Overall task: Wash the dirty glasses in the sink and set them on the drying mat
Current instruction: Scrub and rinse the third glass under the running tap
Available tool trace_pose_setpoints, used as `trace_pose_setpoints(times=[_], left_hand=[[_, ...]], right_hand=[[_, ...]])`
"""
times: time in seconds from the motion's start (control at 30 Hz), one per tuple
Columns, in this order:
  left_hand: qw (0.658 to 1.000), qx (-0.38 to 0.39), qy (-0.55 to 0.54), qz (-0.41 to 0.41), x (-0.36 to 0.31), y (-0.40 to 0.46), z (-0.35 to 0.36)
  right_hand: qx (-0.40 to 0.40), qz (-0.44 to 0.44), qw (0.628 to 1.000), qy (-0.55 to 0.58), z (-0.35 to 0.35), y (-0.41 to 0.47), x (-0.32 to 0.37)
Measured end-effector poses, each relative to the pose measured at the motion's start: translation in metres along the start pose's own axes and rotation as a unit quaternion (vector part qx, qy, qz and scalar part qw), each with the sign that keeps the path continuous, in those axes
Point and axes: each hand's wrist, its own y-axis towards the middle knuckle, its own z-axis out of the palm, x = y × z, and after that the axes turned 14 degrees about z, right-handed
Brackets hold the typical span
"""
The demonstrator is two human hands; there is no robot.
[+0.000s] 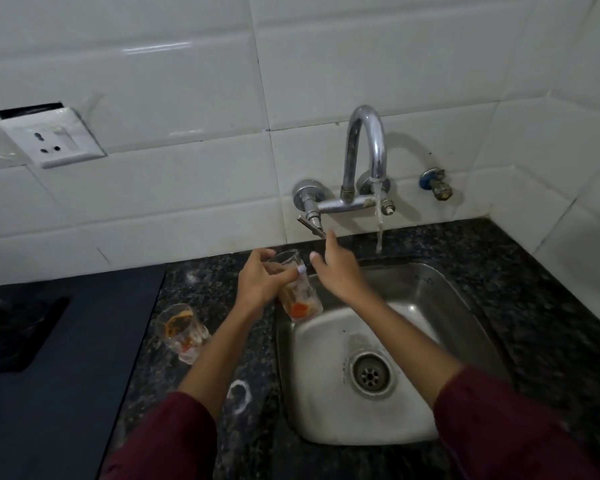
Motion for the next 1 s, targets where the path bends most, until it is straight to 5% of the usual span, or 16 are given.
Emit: trace_pose_setpoints(times=[0.1, 0.2, 0.4, 0.5, 0.63, 0.7, 0.87, 0.93, 1.0], left_hand=[[0.998, 0.013, -0.052, -0.043, 0.002, -0.001, 0.022], [0.986, 0.049, -0.126, -0.097, -0.004, -0.007, 0.052], [0.98, 0.177, -0.084, -0.026, -0.008, -0.025, 0.096], [0.965, 0.257, -0.035, 0.037, -0.003, -0.028, 0.103], [0.952, 0.294, -0.002, 0.09, -0.002, -0.021, 0.098], [0.96, 0.267, -0.025, 0.084, -0.007, -0.023, 0.092], [0.988, 0.031, -0.151, 0.022, 0.005, -0.044, 0.096], [0.969, -0.031, -0.24, -0.054, 0.005, -0.045, 0.102], [0.942, -0.033, -0.302, -0.143, 0.002, -0.031, 0.098]], right_hand=[[0.093, 0.059, 0.984, 0.141, 0.0, -0.04, -0.039], [0.099, 0.05, 0.985, 0.133, -0.003, -0.059, -0.074], [-0.042, 0.011, 0.992, 0.117, -0.026, -0.074, -0.119], [-0.081, -0.151, 0.985, -0.025, -0.049, -0.063, -0.128], [0.056, -0.187, 0.959, -0.206, -0.069, -0.04, -0.115], [0.036, -0.156, 0.979, -0.131, -0.068, -0.034, -0.103], [-0.086, -0.022, 0.994, 0.07, -0.06, -0.025, -0.071], [-0.025, 0.001, 0.993, 0.117, -0.056, -0.023, -0.069], [0.118, -0.034, 0.981, 0.152, -0.05, -0.028, -0.075]])
